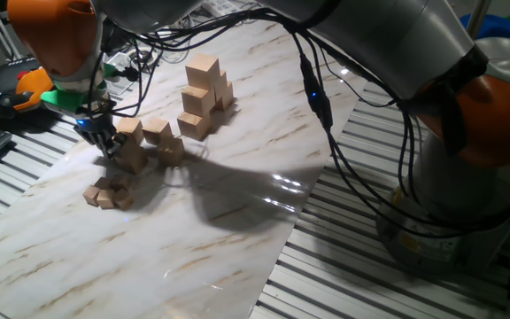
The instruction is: Stack the blocks into a pyramid shape
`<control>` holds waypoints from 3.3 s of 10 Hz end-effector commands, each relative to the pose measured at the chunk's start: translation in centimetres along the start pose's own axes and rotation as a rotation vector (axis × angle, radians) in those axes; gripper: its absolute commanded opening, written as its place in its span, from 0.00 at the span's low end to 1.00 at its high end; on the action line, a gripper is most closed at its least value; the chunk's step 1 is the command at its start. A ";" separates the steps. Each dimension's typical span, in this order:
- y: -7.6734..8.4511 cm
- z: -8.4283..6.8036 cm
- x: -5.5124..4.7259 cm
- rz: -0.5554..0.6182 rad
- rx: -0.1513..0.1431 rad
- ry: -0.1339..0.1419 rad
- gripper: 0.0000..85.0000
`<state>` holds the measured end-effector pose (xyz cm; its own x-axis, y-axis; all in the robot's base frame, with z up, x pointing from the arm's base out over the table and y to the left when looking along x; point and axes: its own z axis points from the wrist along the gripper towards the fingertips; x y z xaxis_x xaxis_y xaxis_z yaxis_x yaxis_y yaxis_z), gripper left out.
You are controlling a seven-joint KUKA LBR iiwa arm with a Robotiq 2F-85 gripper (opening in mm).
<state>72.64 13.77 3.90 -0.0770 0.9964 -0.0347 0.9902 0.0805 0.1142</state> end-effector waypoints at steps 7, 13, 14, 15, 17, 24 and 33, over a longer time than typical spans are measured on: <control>-0.2 -0.1 -0.9 0.012 -0.007 0.010 0.00; -0.1 -0.8 0.3 0.073 -0.030 0.025 0.00; -0.1 -1.2 0.8 0.091 -0.033 0.011 0.00; -0.2 -1.6 1.1 0.096 -0.033 0.002 0.00; -0.2 -2.9 0.9 0.080 -0.020 0.007 0.00; 0.6 -5.9 -3.5 -0.043 0.040 0.044 0.00; -0.7 -5.2 -10.5 -0.035 0.007 0.025 0.00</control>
<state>72.18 3.23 9.40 -0.1159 0.9932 -0.0136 0.9875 0.1167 0.1060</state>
